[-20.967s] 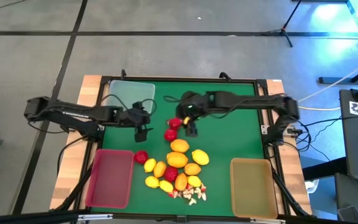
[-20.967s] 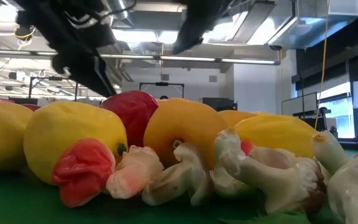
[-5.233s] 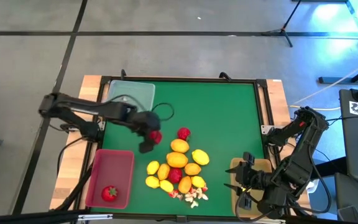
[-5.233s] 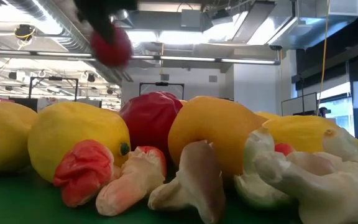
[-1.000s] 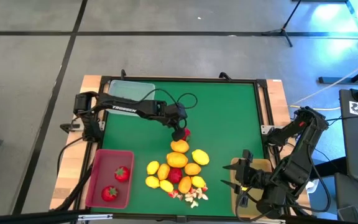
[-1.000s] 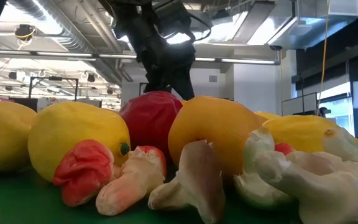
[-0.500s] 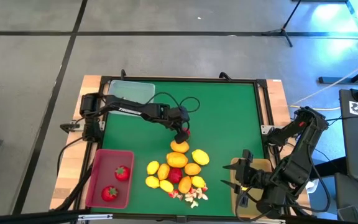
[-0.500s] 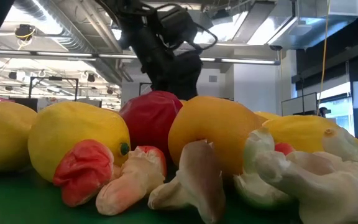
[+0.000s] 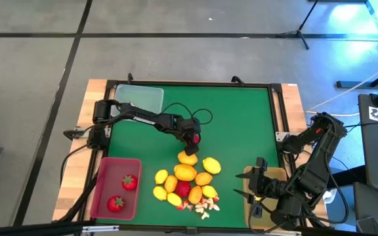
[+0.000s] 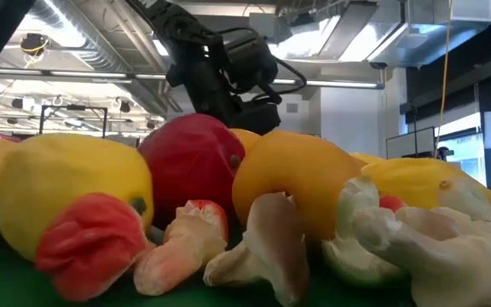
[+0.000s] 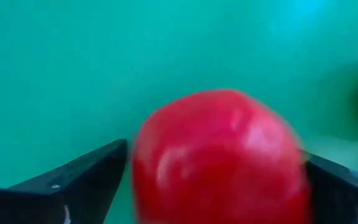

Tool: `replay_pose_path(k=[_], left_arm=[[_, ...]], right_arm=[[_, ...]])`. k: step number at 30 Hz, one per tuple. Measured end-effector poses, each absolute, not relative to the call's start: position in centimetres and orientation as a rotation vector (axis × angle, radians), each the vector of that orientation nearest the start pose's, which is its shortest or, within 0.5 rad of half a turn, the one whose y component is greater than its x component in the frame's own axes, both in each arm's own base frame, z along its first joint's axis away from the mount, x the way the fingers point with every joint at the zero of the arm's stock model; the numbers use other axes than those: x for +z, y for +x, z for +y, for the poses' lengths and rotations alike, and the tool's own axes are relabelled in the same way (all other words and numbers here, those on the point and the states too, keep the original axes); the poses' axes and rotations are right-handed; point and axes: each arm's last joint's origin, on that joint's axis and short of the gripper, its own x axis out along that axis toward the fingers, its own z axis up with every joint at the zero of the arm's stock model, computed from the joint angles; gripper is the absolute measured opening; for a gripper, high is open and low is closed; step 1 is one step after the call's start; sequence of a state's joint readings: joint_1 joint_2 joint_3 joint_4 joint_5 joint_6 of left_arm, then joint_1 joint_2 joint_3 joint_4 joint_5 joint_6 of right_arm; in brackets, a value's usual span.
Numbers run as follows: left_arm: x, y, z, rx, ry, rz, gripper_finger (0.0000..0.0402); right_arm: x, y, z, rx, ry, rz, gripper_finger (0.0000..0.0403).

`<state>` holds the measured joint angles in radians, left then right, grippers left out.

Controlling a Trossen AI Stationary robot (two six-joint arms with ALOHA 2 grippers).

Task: Sort produce into baskets
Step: Put the red tomato into the red bin

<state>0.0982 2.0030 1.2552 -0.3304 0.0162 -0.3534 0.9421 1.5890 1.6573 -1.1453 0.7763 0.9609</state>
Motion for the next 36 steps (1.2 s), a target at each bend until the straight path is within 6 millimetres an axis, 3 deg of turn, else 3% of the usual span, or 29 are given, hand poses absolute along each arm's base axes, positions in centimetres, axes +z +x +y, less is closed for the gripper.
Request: replay_pose_path(k=[15,28,36], left_arm=[[14.6,40.5,3.9,0.250,-0.386,0.985,0.0288],[17.8,41.7,4.0,0.215,-0.319,0.991,0.0286],[21.0,39.6,2.5,0.164,-0.231,1.167,0.0287]], right_arm=[[36.6,19.7,23.7,-0.182,0.109,0.683,0.0221],[36.6,19.7,23.7,-0.172,0.115,0.696,0.0221],[36.6,19.7,23.7,-0.181,0.138,0.696,0.0221]])
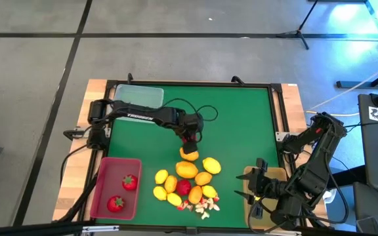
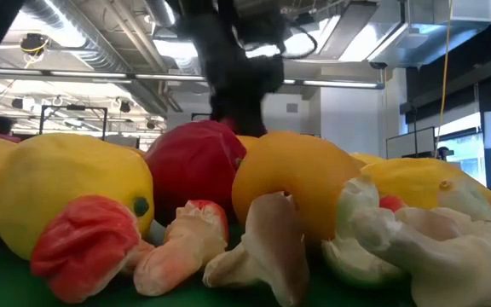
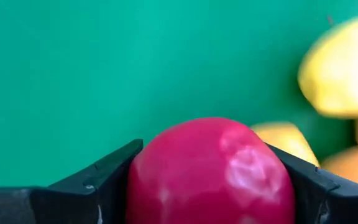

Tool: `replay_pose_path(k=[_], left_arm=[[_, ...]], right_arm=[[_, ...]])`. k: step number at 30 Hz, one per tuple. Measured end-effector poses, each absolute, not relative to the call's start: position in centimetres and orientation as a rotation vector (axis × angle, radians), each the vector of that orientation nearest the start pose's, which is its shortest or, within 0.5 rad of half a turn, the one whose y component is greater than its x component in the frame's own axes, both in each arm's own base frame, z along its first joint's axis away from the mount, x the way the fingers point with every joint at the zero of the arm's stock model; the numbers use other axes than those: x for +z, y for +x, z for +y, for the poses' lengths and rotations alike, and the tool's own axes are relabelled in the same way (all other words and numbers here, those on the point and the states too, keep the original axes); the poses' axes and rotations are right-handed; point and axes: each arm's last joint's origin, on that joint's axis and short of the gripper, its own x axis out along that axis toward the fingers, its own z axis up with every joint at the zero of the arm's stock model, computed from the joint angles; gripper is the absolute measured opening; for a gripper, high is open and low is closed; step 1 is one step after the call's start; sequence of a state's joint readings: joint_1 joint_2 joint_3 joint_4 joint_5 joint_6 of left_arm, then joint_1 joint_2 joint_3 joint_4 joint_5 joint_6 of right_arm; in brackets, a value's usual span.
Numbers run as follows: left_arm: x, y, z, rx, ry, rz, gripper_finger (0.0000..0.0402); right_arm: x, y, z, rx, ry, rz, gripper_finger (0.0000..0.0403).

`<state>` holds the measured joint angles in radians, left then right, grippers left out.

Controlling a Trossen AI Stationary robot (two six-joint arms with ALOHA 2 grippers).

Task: Sort produce into baskets
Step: Put the red tomato into the red bin

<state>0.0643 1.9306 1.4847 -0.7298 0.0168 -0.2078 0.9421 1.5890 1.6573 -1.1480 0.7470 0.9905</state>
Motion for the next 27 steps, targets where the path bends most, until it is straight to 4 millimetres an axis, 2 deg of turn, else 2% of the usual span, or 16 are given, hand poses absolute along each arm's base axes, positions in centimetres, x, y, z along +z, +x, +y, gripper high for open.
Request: replay_pose_path(k=[5,10,16,20,23,27], left_arm=[[24.4,36.4,-1.0,0.105,-0.184,1.286,0.0287],[28.3,31.1,-6.4,0.087,-0.185,1.413,0.0287],[32.0,25.0,-13.2,0.118,-0.301,1.362,0.0287],[32.8,21.0,-16.6,0.213,-0.350,1.366,0.0287],[32.6,18.5,-18.4,0.306,-0.373,1.404,0.0287],[32.2,16.3,-20.1,0.370,-0.422,1.410,0.0287]], right_arm=[[36.5,19.6,23.7,-0.182,0.135,0.699,0.0221],[36.5,19.6,23.7,-0.179,0.137,0.703,0.0221],[36.5,19.6,23.7,-0.179,0.137,0.703,0.0221],[36.5,19.6,23.7,-0.179,0.137,0.703,0.0221],[36.5,19.6,23.7,-0.179,0.136,0.703,0.0221],[36.5,19.6,23.7,-0.179,0.134,0.704,0.0221]])
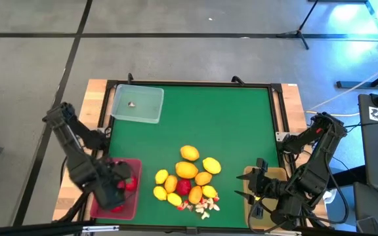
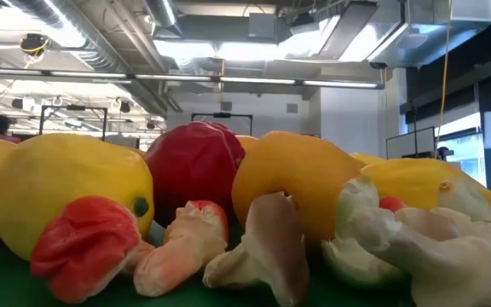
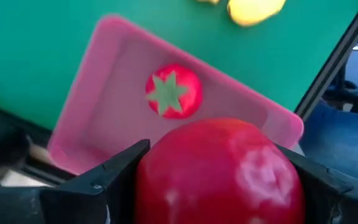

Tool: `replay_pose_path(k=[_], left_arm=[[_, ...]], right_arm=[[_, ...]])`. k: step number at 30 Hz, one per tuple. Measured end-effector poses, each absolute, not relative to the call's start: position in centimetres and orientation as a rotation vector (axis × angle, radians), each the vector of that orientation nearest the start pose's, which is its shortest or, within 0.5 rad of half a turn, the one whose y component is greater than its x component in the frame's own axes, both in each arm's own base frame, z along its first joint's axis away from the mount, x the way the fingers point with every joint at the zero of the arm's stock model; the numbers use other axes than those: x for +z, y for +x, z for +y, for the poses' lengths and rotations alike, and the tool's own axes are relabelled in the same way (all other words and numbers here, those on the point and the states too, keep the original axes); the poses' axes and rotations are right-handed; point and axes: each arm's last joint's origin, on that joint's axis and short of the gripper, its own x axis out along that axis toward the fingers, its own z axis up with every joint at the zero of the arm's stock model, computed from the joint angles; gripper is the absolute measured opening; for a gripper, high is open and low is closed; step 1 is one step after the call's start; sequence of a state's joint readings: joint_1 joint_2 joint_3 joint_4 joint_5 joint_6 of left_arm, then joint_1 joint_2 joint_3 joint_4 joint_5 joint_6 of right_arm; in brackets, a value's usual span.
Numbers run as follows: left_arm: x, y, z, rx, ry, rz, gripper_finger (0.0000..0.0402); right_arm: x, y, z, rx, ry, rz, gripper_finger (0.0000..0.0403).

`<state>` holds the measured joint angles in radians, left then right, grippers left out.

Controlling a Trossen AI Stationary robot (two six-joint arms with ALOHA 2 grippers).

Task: Sort produce into baskets
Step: Put the red tomato into the red bin

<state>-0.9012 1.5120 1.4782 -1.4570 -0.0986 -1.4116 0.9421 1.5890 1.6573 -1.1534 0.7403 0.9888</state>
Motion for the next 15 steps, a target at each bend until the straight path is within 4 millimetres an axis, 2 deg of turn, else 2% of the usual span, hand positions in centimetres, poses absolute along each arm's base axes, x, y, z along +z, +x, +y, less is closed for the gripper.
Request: replay_pose_path(k=[7,11,15], left_arm=[[29.6,14.3,-21.2,0.508,-0.474,1.438,0.0292],[27.5,14.2,-21.2,0.509,-0.471,1.500,0.0315],[25.8,14.2,-20.3,0.572,-0.447,1.565,0.0339]], right_arm=[[36.4,19.7,23.7,-0.180,0.126,0.706,0.0221],[36.1,19.8,24.0,-0.169,0.096,0.721,0.0221],[35.9,19.9,24.2,-0.159,0.103,0.740,0.0221]])
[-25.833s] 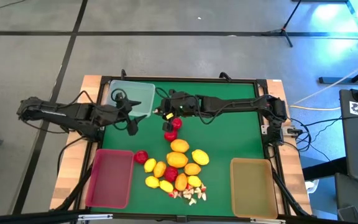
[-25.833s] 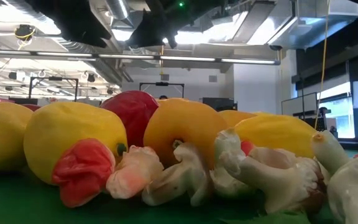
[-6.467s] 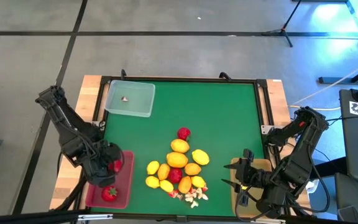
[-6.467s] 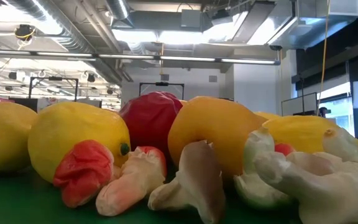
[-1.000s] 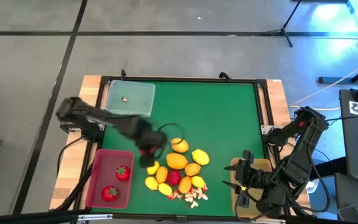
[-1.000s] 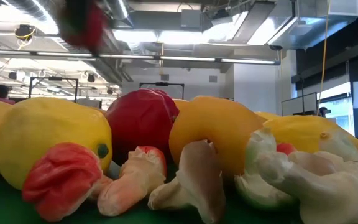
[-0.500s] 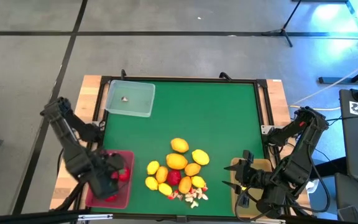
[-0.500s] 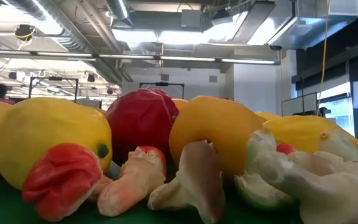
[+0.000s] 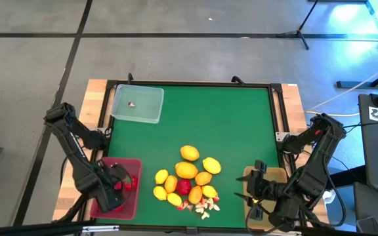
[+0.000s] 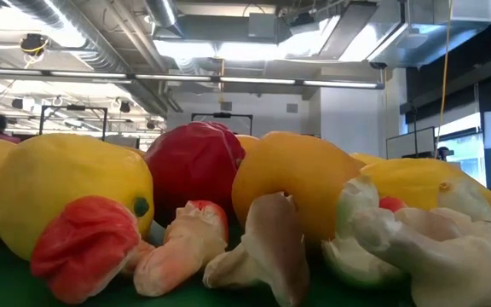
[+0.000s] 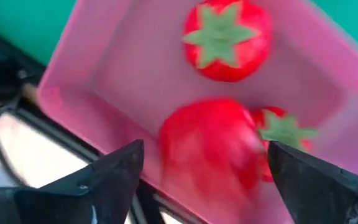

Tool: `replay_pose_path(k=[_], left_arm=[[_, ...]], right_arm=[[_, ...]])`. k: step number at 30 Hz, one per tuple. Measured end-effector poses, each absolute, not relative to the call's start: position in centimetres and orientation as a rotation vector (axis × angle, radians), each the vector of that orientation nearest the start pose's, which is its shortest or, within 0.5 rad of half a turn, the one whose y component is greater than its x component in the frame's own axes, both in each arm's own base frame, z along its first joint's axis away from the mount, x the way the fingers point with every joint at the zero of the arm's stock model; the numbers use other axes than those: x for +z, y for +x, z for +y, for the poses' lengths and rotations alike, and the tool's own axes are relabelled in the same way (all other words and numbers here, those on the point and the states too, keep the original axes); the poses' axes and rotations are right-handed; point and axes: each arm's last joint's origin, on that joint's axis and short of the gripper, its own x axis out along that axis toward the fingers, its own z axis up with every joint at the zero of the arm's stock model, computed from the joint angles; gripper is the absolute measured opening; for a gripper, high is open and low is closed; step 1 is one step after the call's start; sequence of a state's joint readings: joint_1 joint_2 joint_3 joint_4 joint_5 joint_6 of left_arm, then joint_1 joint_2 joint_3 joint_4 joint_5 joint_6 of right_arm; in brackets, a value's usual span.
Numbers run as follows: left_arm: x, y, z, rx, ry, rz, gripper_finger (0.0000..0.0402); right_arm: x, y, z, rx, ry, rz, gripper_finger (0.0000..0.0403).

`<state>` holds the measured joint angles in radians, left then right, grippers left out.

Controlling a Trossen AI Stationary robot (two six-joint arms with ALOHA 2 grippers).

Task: Sort produce into baskets
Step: Put the red tomato into the red bin

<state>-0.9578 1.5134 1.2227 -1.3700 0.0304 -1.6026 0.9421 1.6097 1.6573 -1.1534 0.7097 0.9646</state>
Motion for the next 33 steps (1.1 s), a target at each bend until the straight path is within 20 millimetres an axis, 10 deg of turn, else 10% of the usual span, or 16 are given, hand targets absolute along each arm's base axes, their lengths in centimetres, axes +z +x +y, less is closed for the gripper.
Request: replay_pose_path(k=[9,22,33], left_arm=[[24.4,15.0,-18.9,0.555,-0.359,1.619,0.0349],[26.0,21.1,-14.9,0.269,-0.360,1.573,0.0349],[28.2,26.7,-13.1,0.000,-0.256,1.153,0.0349]], right_arm=[[35.7,20.0,24.3,-0.159,0.098,0.746,0.0221],[35.7,20.0,24.3,-0.159,0.099,0.746,0.0221],[35.7,20.0,24.3,-0.159,0.098,0.746,0.0221]])
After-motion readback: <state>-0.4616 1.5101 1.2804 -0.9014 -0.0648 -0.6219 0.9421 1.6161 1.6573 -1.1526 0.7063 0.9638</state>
